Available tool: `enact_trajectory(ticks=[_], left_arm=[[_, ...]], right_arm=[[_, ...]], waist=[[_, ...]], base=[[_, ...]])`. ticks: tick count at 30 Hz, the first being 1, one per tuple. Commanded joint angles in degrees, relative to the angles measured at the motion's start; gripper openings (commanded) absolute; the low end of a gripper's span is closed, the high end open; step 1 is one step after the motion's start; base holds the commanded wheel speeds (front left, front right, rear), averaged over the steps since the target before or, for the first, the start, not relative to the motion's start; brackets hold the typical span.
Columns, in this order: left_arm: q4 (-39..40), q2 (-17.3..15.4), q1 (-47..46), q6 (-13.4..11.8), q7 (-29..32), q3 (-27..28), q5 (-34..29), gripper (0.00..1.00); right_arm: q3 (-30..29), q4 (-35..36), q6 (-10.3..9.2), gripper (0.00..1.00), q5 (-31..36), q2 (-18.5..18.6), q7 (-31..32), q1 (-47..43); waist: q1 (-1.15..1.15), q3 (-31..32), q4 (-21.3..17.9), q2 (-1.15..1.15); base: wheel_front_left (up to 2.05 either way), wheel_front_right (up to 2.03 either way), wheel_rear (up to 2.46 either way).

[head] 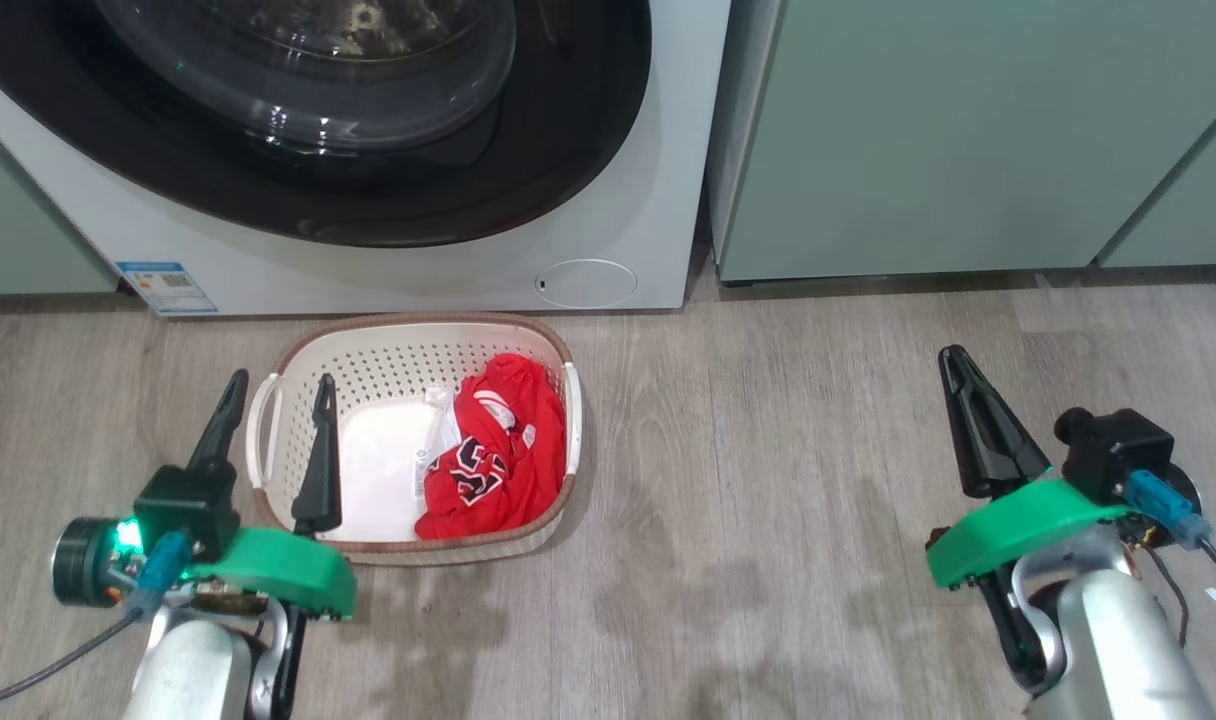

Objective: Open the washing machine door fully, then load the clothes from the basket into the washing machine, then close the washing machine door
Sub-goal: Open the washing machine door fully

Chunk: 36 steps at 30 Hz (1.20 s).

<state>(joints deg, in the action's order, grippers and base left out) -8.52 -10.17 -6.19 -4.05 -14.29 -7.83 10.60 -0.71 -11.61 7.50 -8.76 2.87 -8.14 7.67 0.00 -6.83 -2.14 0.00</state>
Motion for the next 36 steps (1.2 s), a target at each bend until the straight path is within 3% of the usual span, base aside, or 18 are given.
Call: enact_trajectory(ticks=[1, 6, 9, 15, 24, 28, 36], left_arm=[[1.77, -1.44, -3.04, -0.47, -0.71, 1.86, 0.53, 1.00], [1.84, -1.37, -3.21, -0.57, -0.71, 1.95, 0.72, 1.00], [2.03, -1.26, -3.30, -0.63, -0.71, 2.01, 0.84, 1.00], [2.73, -0.94, -3.40, -0.68, -0.71, 2.19, 1.21, 1.00], [4.41, -0.46, -4.47, -0.46, -0.71, 2.12, 1.67, 1.00], [5.38, -0.35, -5.49, -0.25, -0.71, 2.13, 1.78, 1.00], [6.42, 0.02, -8.40, 0.45, -0.71, 1.83, 1.87, 1.00]], right_arm=[[1.51, 1.73, -0.01, 0.00, -0.40, 0.00, -0.51, 2.28], [2.04, 1.96, -0.01, 0.00, -1.85, 0.00, -1.01, 2.46], [2.89, 2.05, -0.01, 0.00, -7.78, 0.00, -1.59, 2.65], [3.84, 0.86, -0.01, 0.00, -33.94, 0.00, -1.66, 3.38], [3.45, -0.01, -0.01, 0.00, -81.93, 0.00, 3.36, 6.80], [2.21, -1.36, -0.01, 0.00, -87.75, 0.12, 6.08, 9.29], [2.37, -4.74, -0.01, 0.00, -87.96, 2.52, 9.04, 16.49]], waist=[[0.00, -0.01, 0.02, 0.00], [0.00, -0.16, 0.12, 0.00], [0.00, -0.24, 0.23, 0.00], [0.00, -0.48, 0.43, 0.00], [0.00, -2.74, 0.94, 0.00], [0.00, -4.91, 1.45, 0.00], [0.00, -10.27, 3.18, 0.00]], base=[[0.00, 0.00, 0.00], [0.00, 0.00, 0.00], [0.00, 0.00, 0.00], [0.00, 0.00, 0.00], [0.00, 0.00, 0.00], [0.00, 0.00, 0.00], [0.00, 0.00, 0.00]])
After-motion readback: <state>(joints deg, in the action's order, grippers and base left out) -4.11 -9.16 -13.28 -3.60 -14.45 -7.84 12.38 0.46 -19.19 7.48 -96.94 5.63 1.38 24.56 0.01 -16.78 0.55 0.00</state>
